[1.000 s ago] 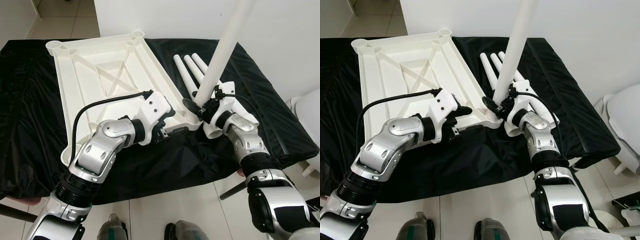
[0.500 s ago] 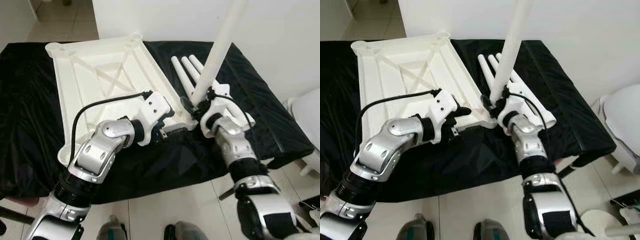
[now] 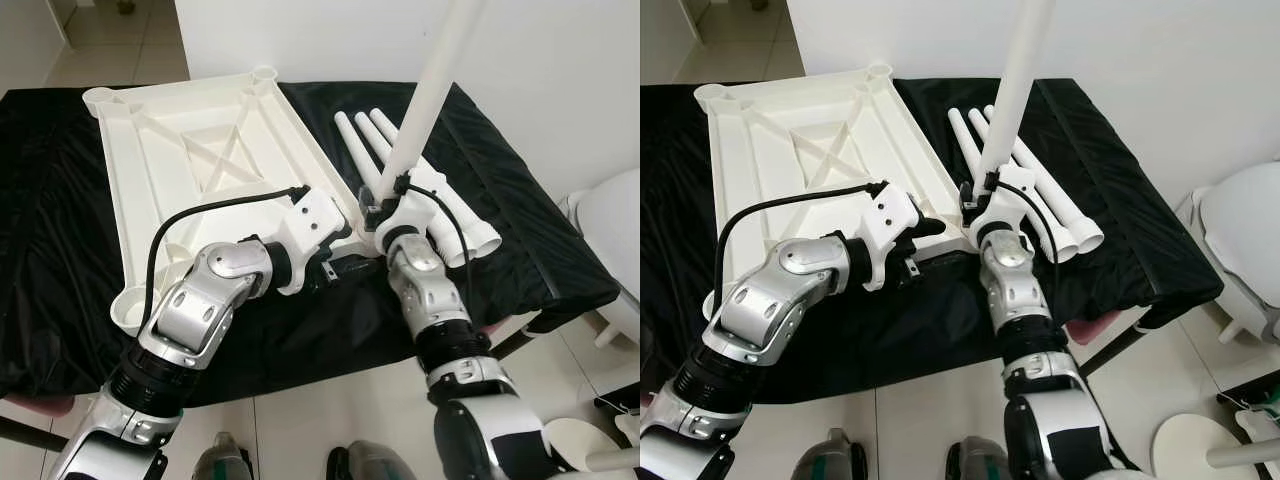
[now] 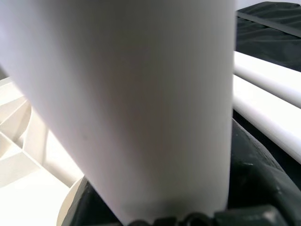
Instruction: Building children table
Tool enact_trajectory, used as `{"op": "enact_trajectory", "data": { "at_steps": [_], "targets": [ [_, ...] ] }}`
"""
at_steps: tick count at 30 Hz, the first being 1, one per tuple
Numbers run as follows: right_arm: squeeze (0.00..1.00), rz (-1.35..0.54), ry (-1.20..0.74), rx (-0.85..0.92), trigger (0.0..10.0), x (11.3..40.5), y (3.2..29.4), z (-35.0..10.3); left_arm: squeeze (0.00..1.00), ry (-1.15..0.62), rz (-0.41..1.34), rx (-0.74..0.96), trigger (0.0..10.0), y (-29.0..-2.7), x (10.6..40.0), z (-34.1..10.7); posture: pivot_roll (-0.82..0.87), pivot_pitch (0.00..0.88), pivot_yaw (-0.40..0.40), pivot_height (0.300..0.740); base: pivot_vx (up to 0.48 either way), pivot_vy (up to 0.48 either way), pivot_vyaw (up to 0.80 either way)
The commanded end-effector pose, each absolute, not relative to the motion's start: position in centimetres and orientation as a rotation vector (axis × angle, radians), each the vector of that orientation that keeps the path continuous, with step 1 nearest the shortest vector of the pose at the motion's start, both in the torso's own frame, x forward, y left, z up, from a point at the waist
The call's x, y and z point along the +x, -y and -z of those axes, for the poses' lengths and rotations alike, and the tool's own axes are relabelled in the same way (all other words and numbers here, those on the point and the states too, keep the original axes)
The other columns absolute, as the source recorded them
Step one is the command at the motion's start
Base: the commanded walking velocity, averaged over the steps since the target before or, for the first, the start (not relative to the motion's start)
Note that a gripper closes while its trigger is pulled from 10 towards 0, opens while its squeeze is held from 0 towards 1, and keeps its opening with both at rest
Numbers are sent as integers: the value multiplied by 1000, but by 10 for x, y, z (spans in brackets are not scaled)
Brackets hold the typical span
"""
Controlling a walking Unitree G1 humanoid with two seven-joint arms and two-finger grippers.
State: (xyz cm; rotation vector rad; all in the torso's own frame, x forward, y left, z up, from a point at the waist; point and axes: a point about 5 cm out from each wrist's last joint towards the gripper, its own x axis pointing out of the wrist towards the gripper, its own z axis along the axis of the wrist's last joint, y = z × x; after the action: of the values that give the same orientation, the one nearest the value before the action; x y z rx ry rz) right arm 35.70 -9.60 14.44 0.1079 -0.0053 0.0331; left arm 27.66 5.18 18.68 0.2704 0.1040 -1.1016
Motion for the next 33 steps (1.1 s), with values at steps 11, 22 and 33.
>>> {"op": "enact_trajectory", "data": {
  "at_steps": [11,22,33],
  "targets": [
    [1000,-118,44,160,10000,351,102,-151,0,-103,1106,277,10000,-49,277,-187,-51,0,-23,740,0,0,0],
    [0,-393,78,74,10000,348,129,-160,0,-103,1088,276,10000,-51,278,-186,-47,0,-32,740,0,0,0],
    [0,-704,14,-91,10000,345,158,-152,0,-102,1068,282,10000,-57,281,-189,-44,0,-34,740,0,0,0]
  ]
}}
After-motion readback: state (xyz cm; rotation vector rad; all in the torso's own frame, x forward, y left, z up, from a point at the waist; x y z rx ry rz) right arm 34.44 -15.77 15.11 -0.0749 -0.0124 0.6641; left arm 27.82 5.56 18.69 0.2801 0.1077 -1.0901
